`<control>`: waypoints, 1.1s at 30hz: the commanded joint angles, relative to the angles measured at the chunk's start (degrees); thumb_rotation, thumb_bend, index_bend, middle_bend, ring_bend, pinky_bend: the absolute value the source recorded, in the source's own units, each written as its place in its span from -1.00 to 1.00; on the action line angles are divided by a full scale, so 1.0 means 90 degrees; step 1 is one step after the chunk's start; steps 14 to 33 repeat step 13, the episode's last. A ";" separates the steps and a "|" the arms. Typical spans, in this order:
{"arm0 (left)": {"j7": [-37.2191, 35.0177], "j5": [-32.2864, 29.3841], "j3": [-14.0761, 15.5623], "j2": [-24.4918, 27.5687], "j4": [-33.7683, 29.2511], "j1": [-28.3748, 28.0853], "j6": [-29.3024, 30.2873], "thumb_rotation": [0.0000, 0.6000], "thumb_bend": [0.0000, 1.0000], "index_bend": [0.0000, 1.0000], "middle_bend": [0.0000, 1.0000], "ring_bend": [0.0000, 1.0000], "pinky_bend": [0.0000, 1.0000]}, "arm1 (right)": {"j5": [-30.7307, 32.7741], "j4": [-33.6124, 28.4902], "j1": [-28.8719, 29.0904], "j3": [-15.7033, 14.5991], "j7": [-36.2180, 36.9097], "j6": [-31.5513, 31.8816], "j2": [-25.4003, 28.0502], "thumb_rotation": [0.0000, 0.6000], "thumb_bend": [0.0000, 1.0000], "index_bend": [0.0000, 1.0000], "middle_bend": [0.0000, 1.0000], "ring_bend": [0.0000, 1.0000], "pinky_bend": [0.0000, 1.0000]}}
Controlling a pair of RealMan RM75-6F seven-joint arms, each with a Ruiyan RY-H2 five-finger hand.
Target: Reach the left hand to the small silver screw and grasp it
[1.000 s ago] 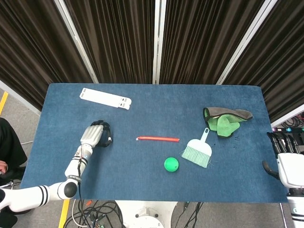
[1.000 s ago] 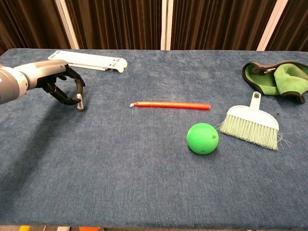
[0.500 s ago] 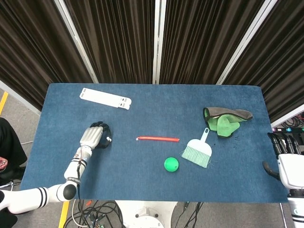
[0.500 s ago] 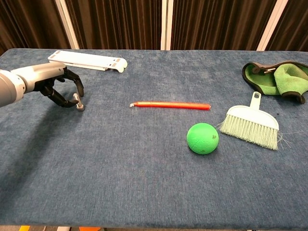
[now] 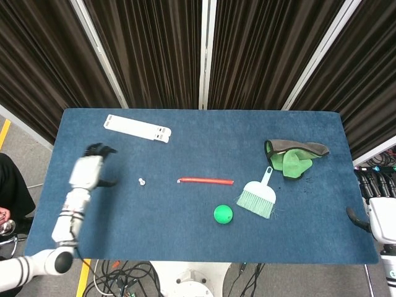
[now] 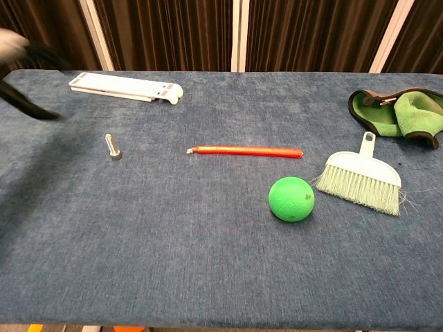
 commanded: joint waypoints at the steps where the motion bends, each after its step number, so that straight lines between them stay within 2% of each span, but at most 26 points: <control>1: -0.0636 0.0847 0.0332 0.0669 0.0010 0.0929 0.1057 1.00 -0.92 -0.54 -0.66 -0.92 -0.93 | -0.0095 0.0102 0.0047 -0.0007 0.0382 -0.0059 0.0058 1.00 -0.65 -0.92 -0.75 -1.00 -1.00; 6: -0.0717 0.1413 0.0787 0.1033 -0.0093 0.1604 0.1675 1.00 -0.89 -0.54 -0.66 -0.92 -0.94 | -0.0308 0.0166 0.0074 -0.0097 0.0644 -0.0061 -0.0014 1.00 -0.65 -0.92 -0.76 -1.00 -1.00; 13: -0.0689 0.1919 0.1132 0.1153 -0.0464 0.2275 0.2291 1.00 -0.89 -0.53 -0.66 -0.92 -0.94 | -0.0481 0.0214 0.0045 -0.0172 0.0732 0.0053 -0.0098 1.00 -0.65 -0.93 -0.74 -1.00 -1.00; 33: -0.0689 0.1919 0.1132 0.1153 -0.0464 0.2275 0.2291 1.00 -0.89 -0.53 -0.66 -0.92 -0.94 | -0.0481 0.0214 0.0045 -0.0172 0.0732 0.0053 -0.0098 1.00 -0.65 -0.93 -0.74 -1.00 -1.00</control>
